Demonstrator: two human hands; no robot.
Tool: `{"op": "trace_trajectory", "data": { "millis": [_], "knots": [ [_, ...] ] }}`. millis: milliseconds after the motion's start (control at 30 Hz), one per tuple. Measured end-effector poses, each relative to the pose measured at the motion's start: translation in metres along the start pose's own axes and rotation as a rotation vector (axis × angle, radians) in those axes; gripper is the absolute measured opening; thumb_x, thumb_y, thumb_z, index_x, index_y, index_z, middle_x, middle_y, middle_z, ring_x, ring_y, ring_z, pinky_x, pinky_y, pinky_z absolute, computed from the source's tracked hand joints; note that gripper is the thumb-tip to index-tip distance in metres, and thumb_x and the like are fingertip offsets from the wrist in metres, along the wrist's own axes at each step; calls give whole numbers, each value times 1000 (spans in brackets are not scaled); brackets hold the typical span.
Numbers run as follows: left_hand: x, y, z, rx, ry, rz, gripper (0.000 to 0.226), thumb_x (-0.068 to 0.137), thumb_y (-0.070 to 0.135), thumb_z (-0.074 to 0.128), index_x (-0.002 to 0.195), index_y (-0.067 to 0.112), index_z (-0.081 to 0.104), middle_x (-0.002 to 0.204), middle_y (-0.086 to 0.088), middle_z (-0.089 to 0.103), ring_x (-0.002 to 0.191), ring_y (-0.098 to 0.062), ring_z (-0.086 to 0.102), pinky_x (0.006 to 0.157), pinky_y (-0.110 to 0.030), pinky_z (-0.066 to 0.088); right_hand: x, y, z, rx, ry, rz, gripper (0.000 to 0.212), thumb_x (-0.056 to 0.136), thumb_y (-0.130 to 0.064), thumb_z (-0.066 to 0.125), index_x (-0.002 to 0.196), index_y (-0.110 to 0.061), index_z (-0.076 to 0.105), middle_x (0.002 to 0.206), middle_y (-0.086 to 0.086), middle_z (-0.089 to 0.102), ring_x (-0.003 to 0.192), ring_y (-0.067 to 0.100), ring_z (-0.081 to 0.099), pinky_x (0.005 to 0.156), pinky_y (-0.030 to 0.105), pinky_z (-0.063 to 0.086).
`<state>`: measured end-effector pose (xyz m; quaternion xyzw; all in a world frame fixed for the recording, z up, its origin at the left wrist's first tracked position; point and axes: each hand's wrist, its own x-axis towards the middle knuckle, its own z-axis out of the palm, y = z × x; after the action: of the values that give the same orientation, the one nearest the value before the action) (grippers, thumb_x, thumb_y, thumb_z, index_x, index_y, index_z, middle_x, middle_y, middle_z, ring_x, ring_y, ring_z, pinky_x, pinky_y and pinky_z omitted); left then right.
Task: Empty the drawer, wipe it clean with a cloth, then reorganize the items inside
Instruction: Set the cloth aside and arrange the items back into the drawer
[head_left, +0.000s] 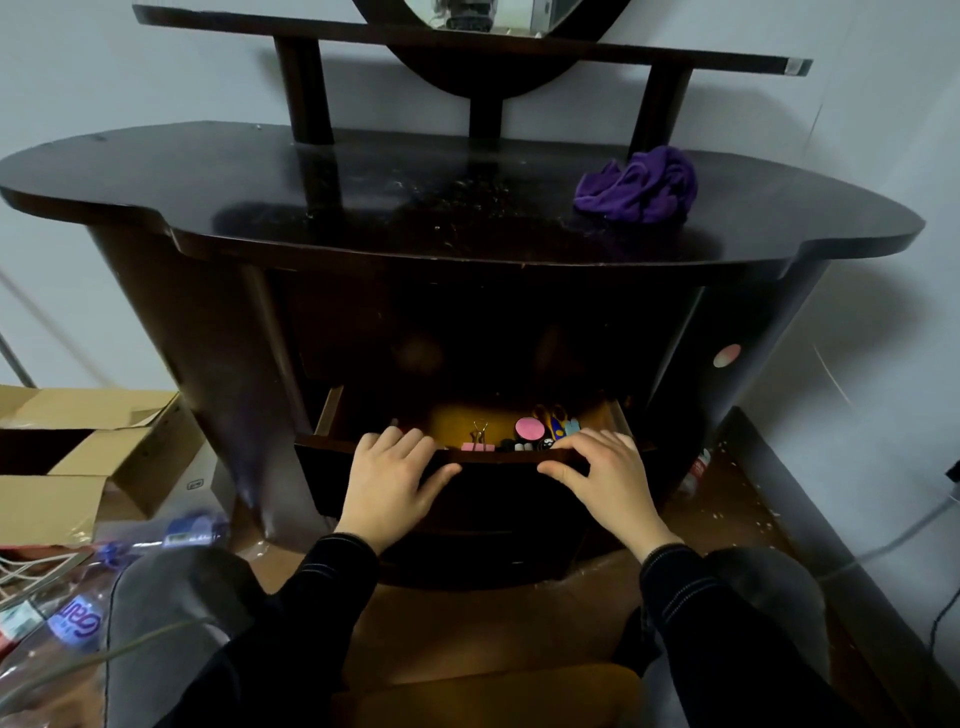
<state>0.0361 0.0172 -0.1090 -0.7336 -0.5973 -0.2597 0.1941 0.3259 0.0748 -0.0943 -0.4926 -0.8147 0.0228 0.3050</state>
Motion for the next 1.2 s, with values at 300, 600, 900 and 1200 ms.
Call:
{"op": "trace_trajectory", "data": {
  "millis": [300, 600, 900, 1200],
  "knots": [
    [-7, 21, 15, -57, 82, -198, 39, 100, 49, 50, 118, 17, 64, 114, -2, 62, 115, -26, 56, 115, -42, 28, -17, -11, 34, -125, 212, 34, 47, 97, -50, 57, 131, -19, 64, 132, 1, 62, 134, 23, 49, 121, 46, 26],
    [-50, 49, -4, -714, 168, -970, 117, 73, 59, 72, 160, 26, 1, 167, 6, -2, 146, 3, -2, 115, -26, 15, -57, -66, 50, 494, 255, 672, 111, 79, -60, 68, 161, -27, 1, 169, -4, -1, 154, 19, 9, 116, 31, 26],
    [-5, 46, 19, -844, 102, -1093, 133, 69, 56, 81, 159, 23, -12, 166, 2, -20, 154, -24, -2, 114, -30, 16, -16, -67, 69, 604, 282, 754, 124, 77, -59, 77, 160, -26, -8, 168, -6, -12, 155, 23, 4, 106, 27, 31],
    [23, 25, 49, -824, 142, -1085, 132, 70, 59, 80, 159, 23, -10, 166, 0, -19, 154, -25, -2, 108, -28, 17, 19, -55, 83, 551, 316, 747, 119, 80, -59, 75, 160, -28, -7, 169, -4, -9, 155, 25, 9, 104, 28, 32]
  ]
}}
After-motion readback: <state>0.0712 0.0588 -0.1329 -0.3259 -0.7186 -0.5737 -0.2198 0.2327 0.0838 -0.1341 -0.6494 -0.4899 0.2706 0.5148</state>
